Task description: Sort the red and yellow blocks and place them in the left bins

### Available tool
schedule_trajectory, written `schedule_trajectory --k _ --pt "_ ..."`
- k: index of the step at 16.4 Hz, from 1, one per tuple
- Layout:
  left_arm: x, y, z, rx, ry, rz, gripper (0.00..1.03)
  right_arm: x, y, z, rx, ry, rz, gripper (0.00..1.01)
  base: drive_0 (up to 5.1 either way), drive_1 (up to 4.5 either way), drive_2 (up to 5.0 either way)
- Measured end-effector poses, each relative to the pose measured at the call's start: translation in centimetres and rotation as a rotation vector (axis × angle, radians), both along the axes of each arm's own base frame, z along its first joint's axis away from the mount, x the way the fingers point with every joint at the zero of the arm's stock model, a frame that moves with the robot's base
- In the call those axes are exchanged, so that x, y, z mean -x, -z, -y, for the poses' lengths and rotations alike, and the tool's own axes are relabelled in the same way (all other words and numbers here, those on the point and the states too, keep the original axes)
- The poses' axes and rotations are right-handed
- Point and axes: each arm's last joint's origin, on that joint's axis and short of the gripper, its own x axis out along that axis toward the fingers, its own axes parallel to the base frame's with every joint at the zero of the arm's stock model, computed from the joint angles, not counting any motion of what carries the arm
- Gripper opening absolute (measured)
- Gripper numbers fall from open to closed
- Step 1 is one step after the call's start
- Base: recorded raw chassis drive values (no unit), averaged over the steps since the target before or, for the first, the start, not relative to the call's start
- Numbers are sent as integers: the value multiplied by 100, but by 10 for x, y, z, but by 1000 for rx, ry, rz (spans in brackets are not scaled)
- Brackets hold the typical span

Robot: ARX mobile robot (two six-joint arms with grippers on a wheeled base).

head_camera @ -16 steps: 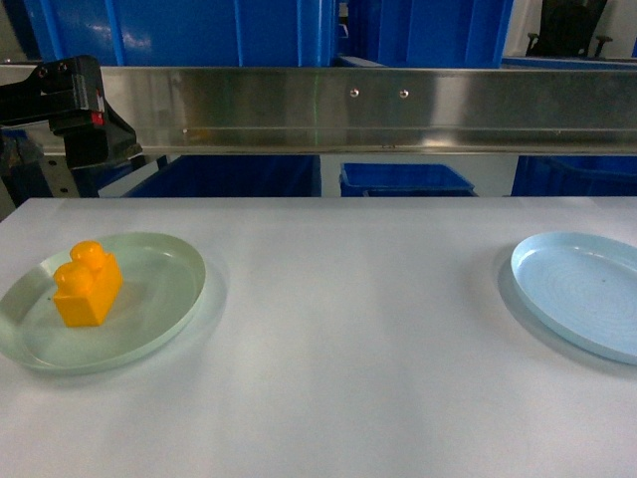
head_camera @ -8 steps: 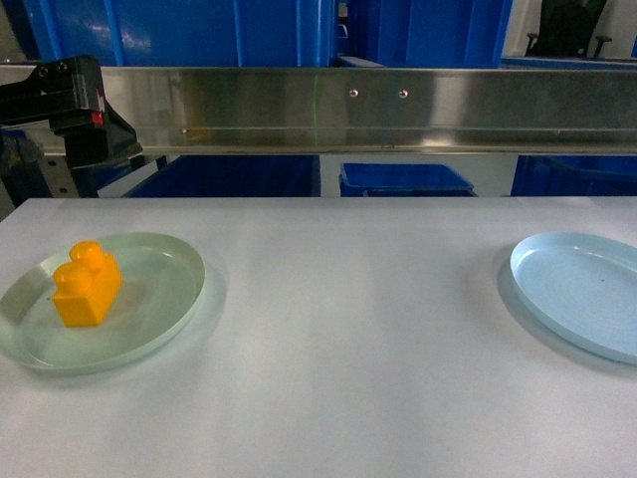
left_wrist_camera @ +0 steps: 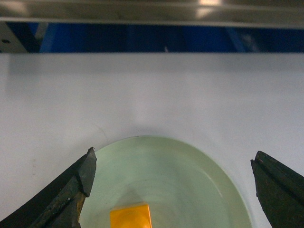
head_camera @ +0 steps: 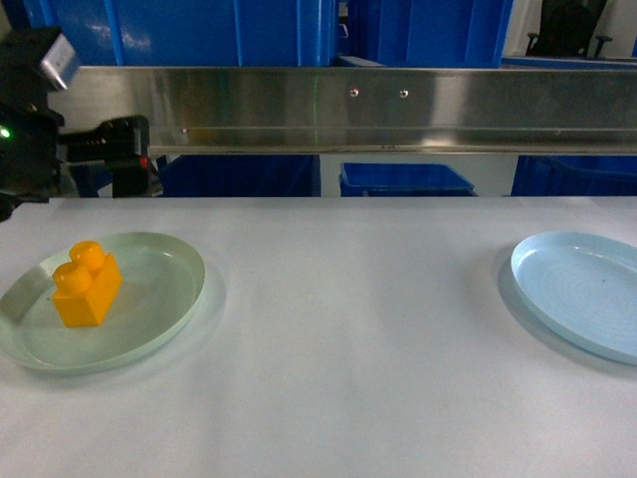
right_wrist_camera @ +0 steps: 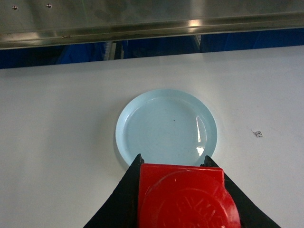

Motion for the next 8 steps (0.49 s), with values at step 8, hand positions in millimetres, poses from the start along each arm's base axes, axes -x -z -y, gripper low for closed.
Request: schedule_trajectory --k 8 --pt "-14 48 -27 -58 -51 -190 98 0 0 0 0 0 1 27 0 0 0"
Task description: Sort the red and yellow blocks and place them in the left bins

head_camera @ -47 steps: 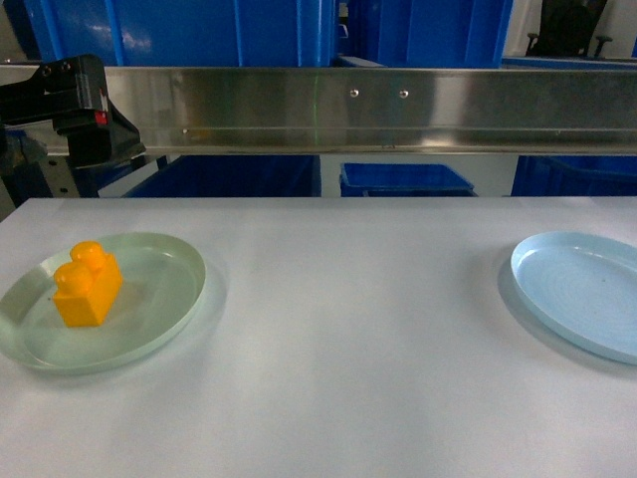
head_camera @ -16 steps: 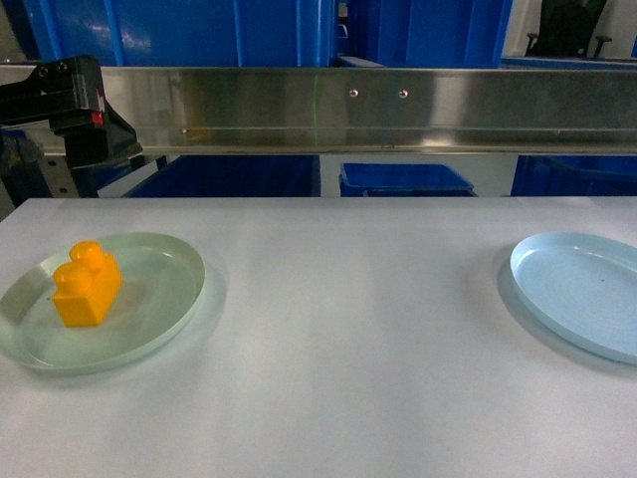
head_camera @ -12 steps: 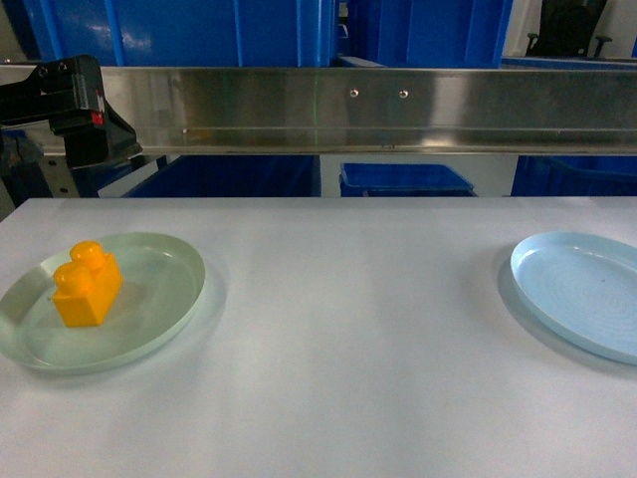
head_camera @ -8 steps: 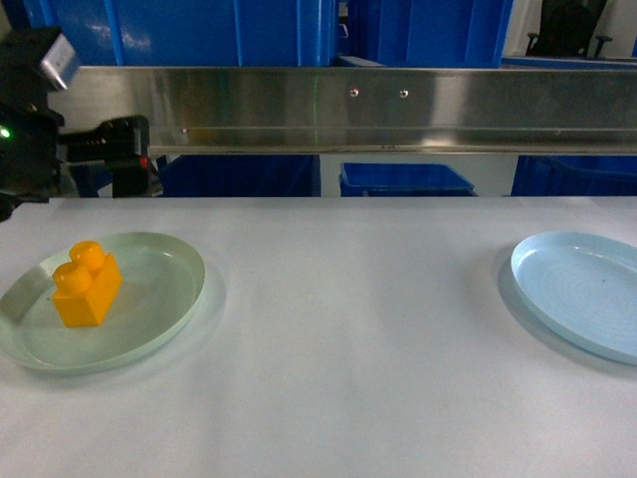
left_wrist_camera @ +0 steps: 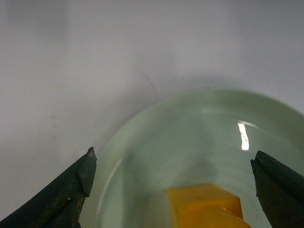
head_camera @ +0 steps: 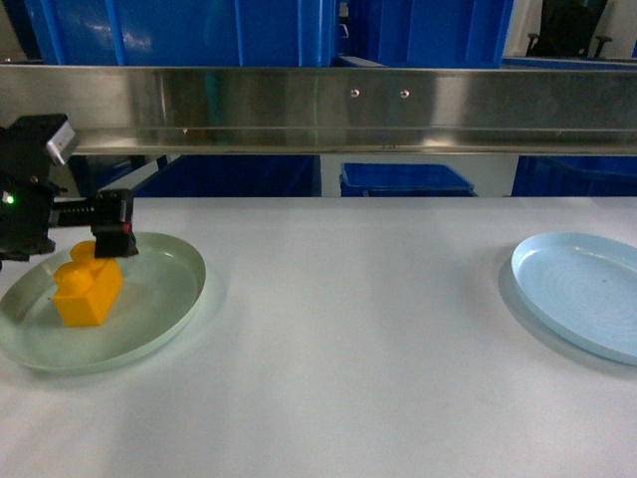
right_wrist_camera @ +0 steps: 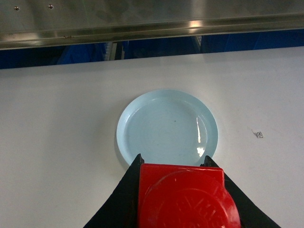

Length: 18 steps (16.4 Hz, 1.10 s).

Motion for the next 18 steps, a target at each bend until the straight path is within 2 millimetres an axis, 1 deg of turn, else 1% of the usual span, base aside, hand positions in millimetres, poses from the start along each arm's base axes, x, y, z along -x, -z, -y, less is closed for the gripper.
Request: schedule_trajectory --k 2,4,7,8,9,11,12,13,14,16,17,18 --pt "4 9 8 3 24 -32 98 0 0 0 0 0 0 27 0 0 0" --pt "5 11 13 -4 31 -42 98 0 0 0 0 0 0 27 0 0 0" --pt "7 17 14 -11 26 -78 98 0 0 0 0 0 0 27 0 0 0" --pt "7 17 13 -17 18 -79 88 0 0 0 0 0 0 27 0 0 0" --pt "7 18 12 -18 17 -74 76 0 0 0 0 0 0 27 0 0 0" --pt "7 18 12 -19 15 -74 54 0 0 0 0 0 0 27 0 0 0" --pt "7 18 11 -14 17 -64 39 0 0 0 0 0 0 27 0 0 0" --pt "8 18 9 -12 13 -61 30 0 0 0 0 0 0 27 0 0 0" --pt "10 17 9 -10 15 -51 28 0 0 0 0 0 0 27 0 0 0" --pt "17 13 8 5 22 -50 27 0 0 0 0 0 0 27 0 0 0" --pt "21 7 8 10 23 -27 27 0 0 0 0 0 0 27 0 0 0" --pt "26 -11 9 24 20 72 27 0 0 0 0 0 0 27 0 0 0"
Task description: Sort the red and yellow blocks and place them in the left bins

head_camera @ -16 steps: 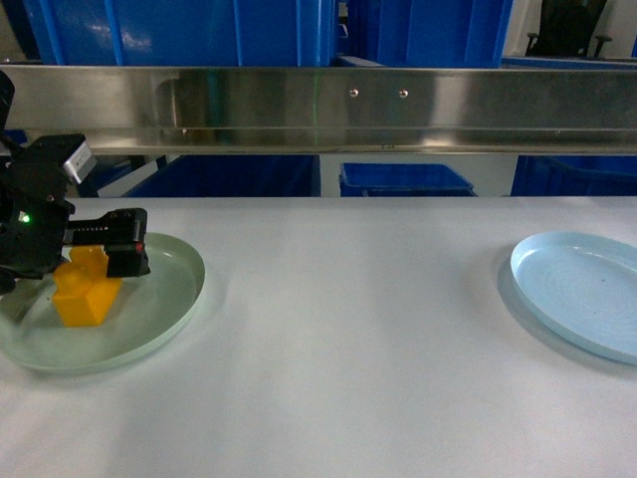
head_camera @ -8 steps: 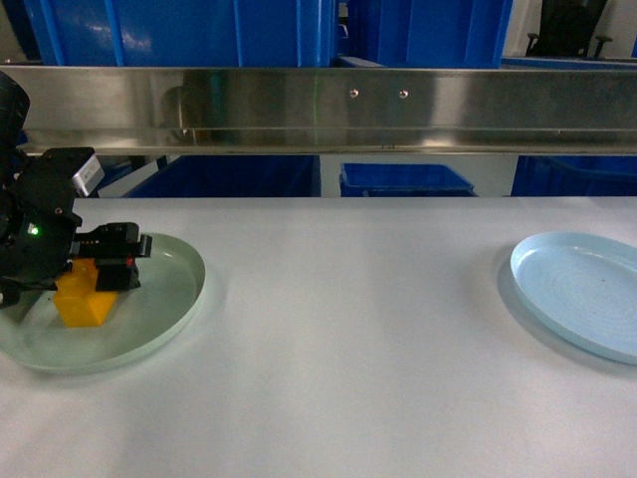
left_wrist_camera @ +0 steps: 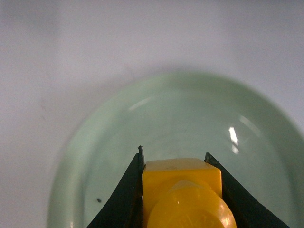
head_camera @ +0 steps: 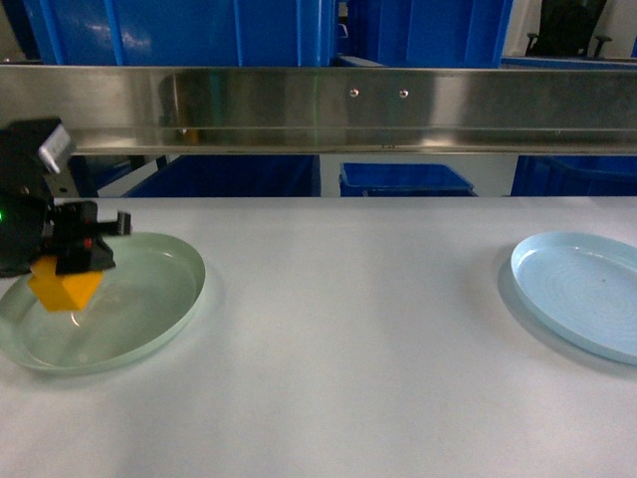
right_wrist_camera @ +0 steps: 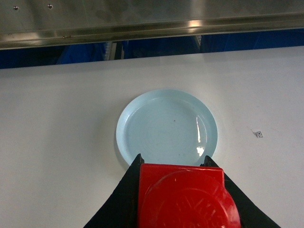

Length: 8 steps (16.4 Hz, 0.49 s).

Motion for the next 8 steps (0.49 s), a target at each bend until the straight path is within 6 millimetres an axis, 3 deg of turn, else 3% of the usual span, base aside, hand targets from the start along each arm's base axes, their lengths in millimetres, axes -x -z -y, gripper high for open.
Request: schedule_trajectory --k 4,8 --pt "20 -61 7 22 44 289 27 0 0 0 0 0 0 27 0 0 0" --pt "67 -119 11 56 90 485 27 0 0 0 0 0 0 27 0 0 0"
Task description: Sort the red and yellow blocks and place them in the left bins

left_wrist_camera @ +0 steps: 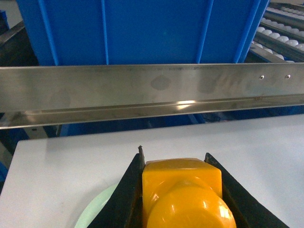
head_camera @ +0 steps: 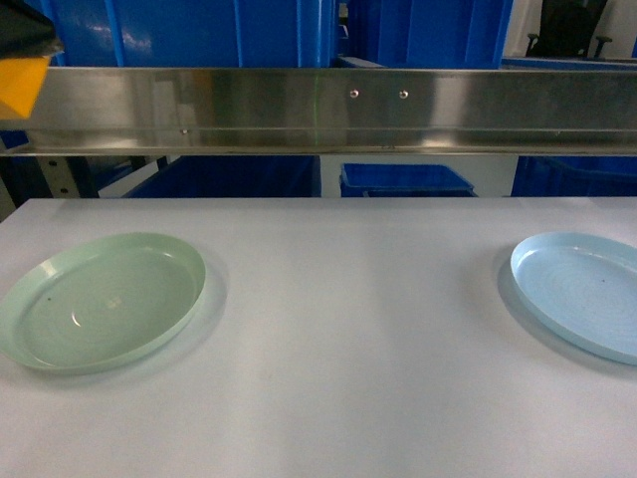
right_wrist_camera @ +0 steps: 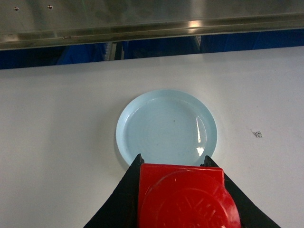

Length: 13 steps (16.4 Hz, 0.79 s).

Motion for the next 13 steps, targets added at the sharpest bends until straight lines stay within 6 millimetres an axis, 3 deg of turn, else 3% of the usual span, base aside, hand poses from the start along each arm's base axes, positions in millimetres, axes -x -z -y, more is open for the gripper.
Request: schedule_trajectory --k 1,3,6,13 --pt "24 -19 -11 22 -56 30 27 0 0 0 0 0 0 27 0 0 0" --pt "38 -26 -23 26 -84 54 27 0 0 0 0 0 0 27 0 0 0" --pt "41 -23 -32 32 -96 20 27 0 0 0 0 0 0 27 0 0 0" --pt "38 -21 -21 34 -48 9 27 0 0 0 0 0 0 27 0 0 0"
